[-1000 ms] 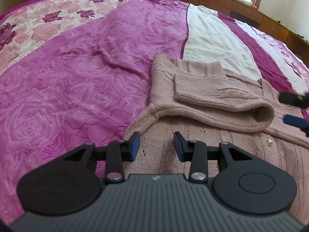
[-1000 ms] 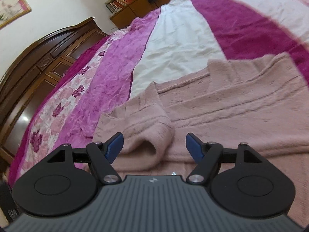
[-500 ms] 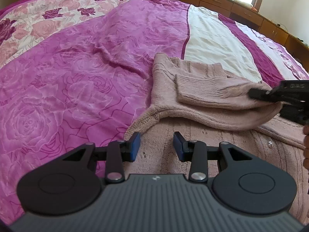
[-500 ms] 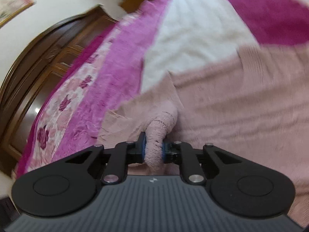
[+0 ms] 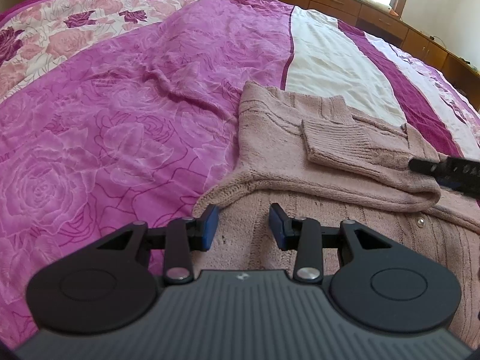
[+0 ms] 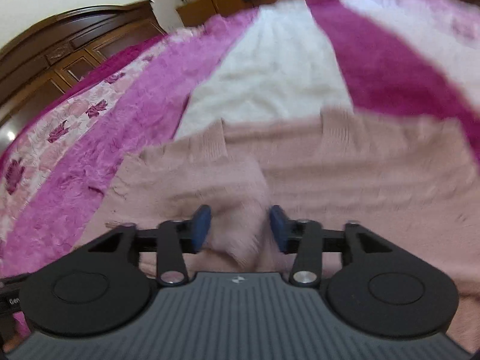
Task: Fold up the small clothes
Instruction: 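Grasp the folded sleeve cuff with the right tool and adjust it, then lift the sleeve cuff with the right tool, lay it flat, open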
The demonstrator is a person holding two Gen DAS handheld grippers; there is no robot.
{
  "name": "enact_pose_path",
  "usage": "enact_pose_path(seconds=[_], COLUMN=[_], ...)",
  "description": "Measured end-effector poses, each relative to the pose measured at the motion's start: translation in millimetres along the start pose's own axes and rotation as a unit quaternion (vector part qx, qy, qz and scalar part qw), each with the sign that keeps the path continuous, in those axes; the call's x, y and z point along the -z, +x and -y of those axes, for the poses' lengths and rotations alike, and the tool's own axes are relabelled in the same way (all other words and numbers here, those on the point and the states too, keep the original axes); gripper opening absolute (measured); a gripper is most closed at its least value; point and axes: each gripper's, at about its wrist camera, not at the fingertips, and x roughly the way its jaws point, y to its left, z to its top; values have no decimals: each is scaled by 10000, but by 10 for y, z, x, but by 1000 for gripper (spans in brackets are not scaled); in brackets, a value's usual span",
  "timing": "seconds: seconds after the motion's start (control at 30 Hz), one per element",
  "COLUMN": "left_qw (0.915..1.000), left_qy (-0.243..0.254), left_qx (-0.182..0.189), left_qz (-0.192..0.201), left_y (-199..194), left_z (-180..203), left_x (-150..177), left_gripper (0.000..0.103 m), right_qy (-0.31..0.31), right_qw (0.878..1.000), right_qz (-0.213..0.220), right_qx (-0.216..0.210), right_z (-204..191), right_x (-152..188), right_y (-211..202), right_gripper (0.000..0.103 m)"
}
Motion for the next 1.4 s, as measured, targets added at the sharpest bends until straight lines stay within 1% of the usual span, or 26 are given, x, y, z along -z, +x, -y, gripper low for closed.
enact_pose_path(seconds=[0.1, 0.23, 0.33, 0.43, 0.53, 0.6, 0.63, 0.67, 0.7, 0.73, 0.77, 0.83, 0.97, 1.13, 1.3, 1.4], left_qw=[10000, 10000, 10000, 10000, 10000, 10000, 10000, 10000, 10000, 10000, 10000, 10000, 10000, 10000, 10000, 10000], left_qy=[3, 9, 21, 29, 4, -6, -8, -6, -8, -12, -11, 6, 4, 8, 21, 47], left_qx=[-8, -12, -2, 13, 35, 55, 64, 73, 80, 86, 87, 82, 79, 64, 42, 25], left_qz=[-2, -2, -2, -4, -3, -7, -7, -6, -2, 0, -1, 1, 0, -9, -16, -19], left_y=[2, 8, 9, 13, 20, 25, 29, 27, 26, 27, 31, 33, 32, 31, 34, 35], left_z=[-3, -2, 4, 3, -4, -14, -17, -21, -25, -29, -32, -32, -32, -26, -21, -18], left_x=[-3, -2, 5, 15, 17, 18, 17, 21, 26, 30, 34, 40, 43, 43, 35, 32], left_gripper=[40, 40, 40, 40, 40, 40, 40, 40, 40, 40, 40, 40, 40, 40, 40, 40], right_qy=[-489, -1059, -1345, -1515, -1702, -1803, -1793, -1750, -1663, -1573, -1481, -1316, -982, -575, -258, -95], right_qw=[9986, 9928, 9881, 9846, 9818, 9810, 9819, 9830, 9848, 9863, 9879, 9908, 9945, 9948, 9919, 9898], right_qz=[119, -49, -209, -432, -548, -525, -470, -434, -406, -387, -353, -169, 331, 839, 1174, 1264], right_qx=[-172, -549, -723, -757, -632, -485, -386, -333, -310, -315, -311, -262, -156, 60, 405, 648], right_z=[-254, -614, -840, -1030, -1136, -1157, -1152, -1129, -1099, -1065, -1014, -922, -726, -368, 58, 331], right_x=[-42, -16, 40, 86, 144, 166, 164, 153, 134, 112, 90, 24, -142, -341, -465, -459], right_y=[-78, 5, 127, 328, 510, 612, 619, 630, 628, 626, 596, 494, 184, -230, -598, -757], right_gripper=[63, 63, 63, 63, 63, 57, 42, 29, 23, 13, 10, 9, 9, 9, 8, 8])
